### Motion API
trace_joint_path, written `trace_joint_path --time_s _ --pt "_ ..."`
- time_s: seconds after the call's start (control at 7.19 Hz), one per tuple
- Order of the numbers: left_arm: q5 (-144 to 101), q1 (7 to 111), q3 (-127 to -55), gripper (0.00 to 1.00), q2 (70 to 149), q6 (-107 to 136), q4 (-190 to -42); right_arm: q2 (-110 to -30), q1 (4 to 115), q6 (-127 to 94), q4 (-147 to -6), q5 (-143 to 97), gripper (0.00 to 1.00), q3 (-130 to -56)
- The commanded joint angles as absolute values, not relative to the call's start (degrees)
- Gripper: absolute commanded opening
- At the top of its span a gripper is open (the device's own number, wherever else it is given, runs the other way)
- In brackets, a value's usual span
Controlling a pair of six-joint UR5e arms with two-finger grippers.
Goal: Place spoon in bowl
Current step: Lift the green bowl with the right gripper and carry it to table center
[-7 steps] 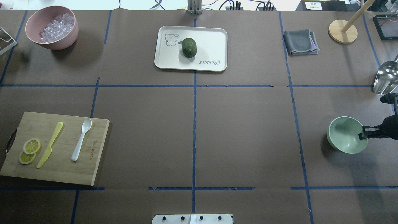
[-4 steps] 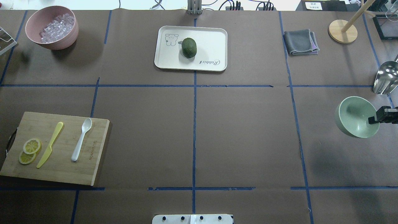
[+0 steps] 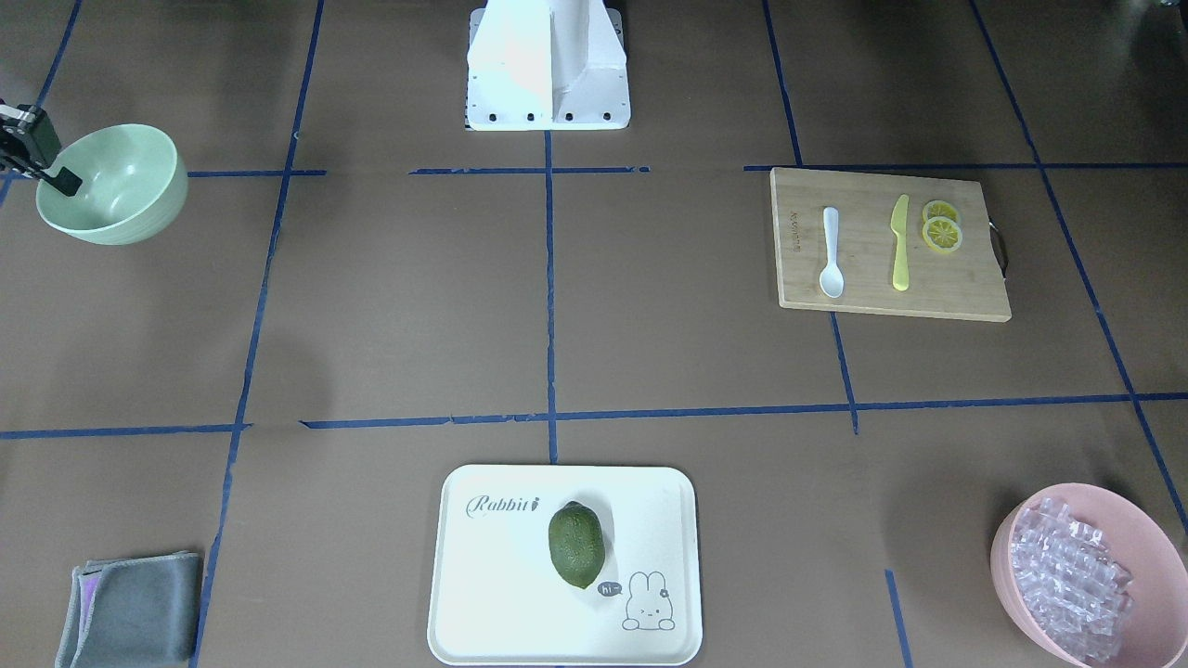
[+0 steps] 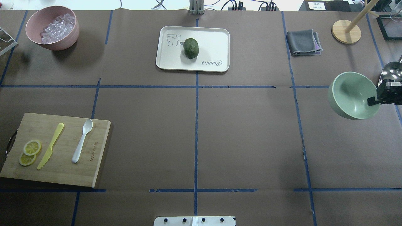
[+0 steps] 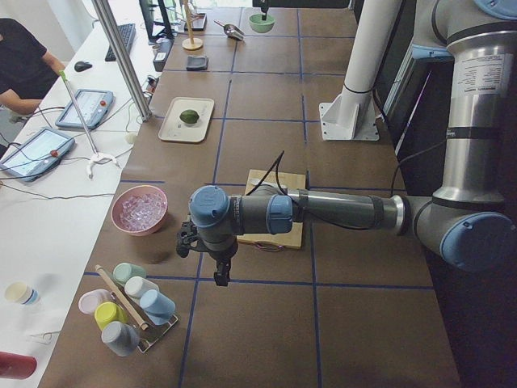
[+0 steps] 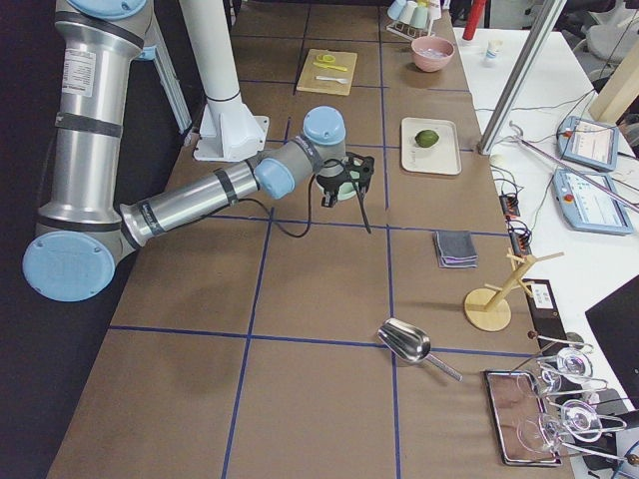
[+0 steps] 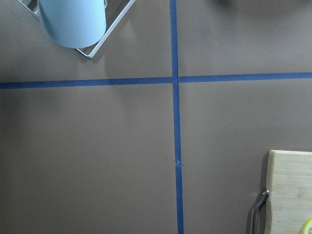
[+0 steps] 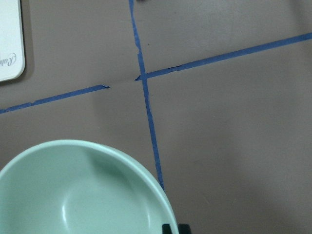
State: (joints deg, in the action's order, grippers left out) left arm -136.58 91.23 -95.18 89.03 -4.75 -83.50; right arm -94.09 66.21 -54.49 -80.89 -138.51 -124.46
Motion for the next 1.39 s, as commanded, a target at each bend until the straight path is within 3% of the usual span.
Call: trace_joint_path --time_s 0.0,0.14,0.42,0.83,1.25 --pt "-136.58 91.23 -95.19 1.0 89.03 -4.75 -83.5 -78.65 56.93 -61.55 -91.11 -135.29 0.0 -124.63" --pt "-136.58 91.23 -95.19 1.0 89.03 -4.66 -83.5 -69.96 47.73 -72.31 -91.23 -128.56 0.0 -122.54" --pt "-136.67 91.23 -95.19 1.0 89.12 -3.79 -83.5 -55.95 32.76 -84.35 -90.45 -113.01 0.0 -110.62" --pt "-136.67 91.23 -95.53 1.0 89.12 -2.64 -83.58 -54.32 27.95 -86.3 -78.44 -108.55 0.0 -97.51" --pt "-136.76 91.14 -95.71 1.0 89.21 -2.03 -83.58 -54.41 27.42 -86.22 -78.22 -108.63 0.04 -96.24"
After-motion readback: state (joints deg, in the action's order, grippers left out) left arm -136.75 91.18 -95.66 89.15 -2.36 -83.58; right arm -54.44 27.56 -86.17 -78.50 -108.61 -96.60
